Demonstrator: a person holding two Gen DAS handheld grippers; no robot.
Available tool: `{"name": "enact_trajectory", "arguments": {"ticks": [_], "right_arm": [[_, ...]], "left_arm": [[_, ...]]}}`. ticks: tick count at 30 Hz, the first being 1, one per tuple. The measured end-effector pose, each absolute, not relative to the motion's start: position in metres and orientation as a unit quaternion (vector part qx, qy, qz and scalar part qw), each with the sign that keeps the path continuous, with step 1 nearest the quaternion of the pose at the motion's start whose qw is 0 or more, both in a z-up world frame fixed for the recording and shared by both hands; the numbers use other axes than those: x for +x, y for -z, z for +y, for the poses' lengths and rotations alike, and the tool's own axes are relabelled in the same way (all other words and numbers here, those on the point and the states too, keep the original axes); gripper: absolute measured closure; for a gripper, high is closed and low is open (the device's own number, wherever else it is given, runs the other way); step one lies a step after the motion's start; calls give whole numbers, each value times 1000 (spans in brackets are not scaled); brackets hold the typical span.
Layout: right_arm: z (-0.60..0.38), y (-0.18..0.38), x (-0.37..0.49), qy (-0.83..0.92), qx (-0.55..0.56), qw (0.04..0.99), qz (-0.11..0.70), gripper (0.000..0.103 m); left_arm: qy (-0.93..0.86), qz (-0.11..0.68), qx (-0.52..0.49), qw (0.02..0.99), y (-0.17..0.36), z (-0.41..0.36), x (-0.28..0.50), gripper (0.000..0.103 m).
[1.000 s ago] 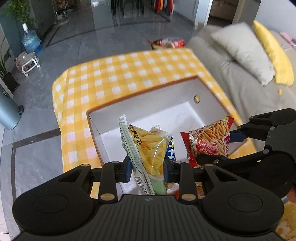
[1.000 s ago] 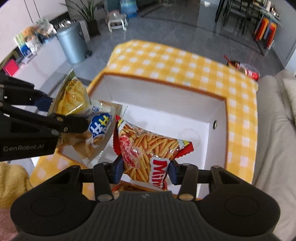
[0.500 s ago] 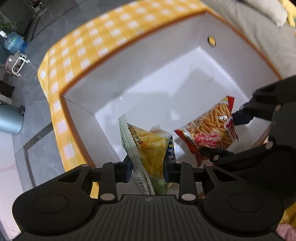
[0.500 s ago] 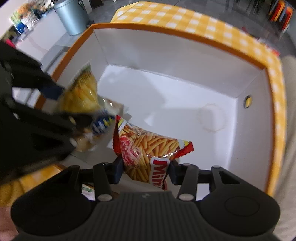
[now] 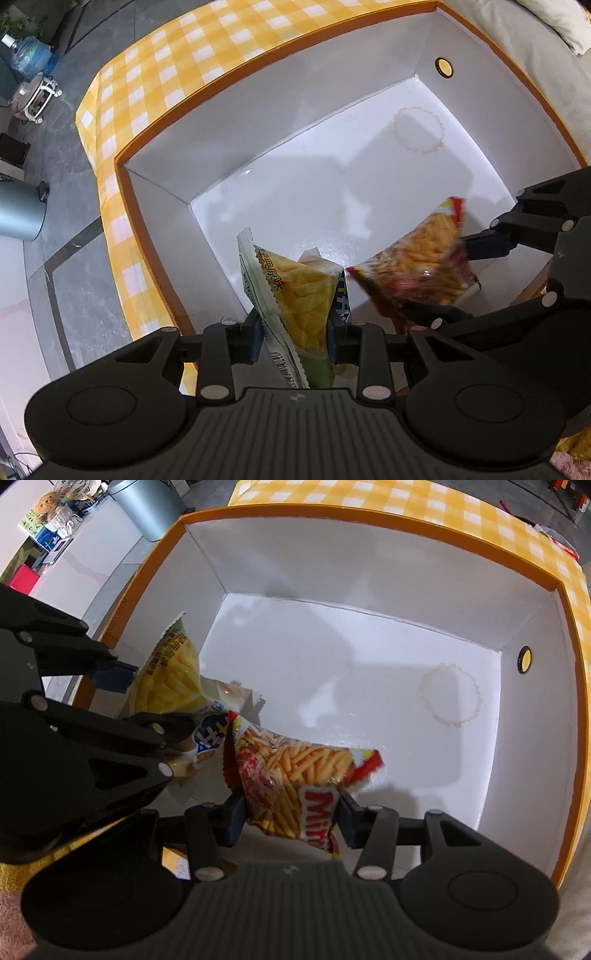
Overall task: Organize snacks
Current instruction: 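Lower both bags into the box and open both grippers, then move both tools back to the pile and approach the remaining packets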
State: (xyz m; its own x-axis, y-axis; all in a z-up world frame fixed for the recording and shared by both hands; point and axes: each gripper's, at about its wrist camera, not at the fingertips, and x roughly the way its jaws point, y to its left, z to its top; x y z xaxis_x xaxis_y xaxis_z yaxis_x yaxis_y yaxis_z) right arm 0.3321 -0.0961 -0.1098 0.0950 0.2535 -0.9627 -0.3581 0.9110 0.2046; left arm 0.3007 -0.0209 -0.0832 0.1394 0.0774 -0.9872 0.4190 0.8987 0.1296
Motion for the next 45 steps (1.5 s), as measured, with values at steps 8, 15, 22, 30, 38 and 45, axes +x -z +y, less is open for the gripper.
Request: {"name": "enact_trajectory", "arguments": {"ticks": [8, 15, 22, 30, 38, 45], "right_arm": [[-94, 103, 333, -193, -54, 746, 635, 48], [-92, 92, 326, -170, -65, 761, 623, 28], [-96, 71, 309, -148, -62, 790, 592, 19], [-98, 37, 280, -118, -61, 833, 537, 17], [-109, 13, 246, -97, -40, 866, 489, 14], [-118, 1, 214, -88, -12, 884, 460, 12]], "left_arm": [[103, 649, 173, 734, 78, -14, 299, 56], [98, 629, 169, 752, 64, -7, 293, 40], [109, 583, 161, 789, 38, -2, 278, 35], [102, 518, 144, 837, 3, 2, 252, 35], [91, 468, 104, 873, -24, 11, 216, 34], [83, 445, 76, 889, -30, 14, 186, 33]]}}
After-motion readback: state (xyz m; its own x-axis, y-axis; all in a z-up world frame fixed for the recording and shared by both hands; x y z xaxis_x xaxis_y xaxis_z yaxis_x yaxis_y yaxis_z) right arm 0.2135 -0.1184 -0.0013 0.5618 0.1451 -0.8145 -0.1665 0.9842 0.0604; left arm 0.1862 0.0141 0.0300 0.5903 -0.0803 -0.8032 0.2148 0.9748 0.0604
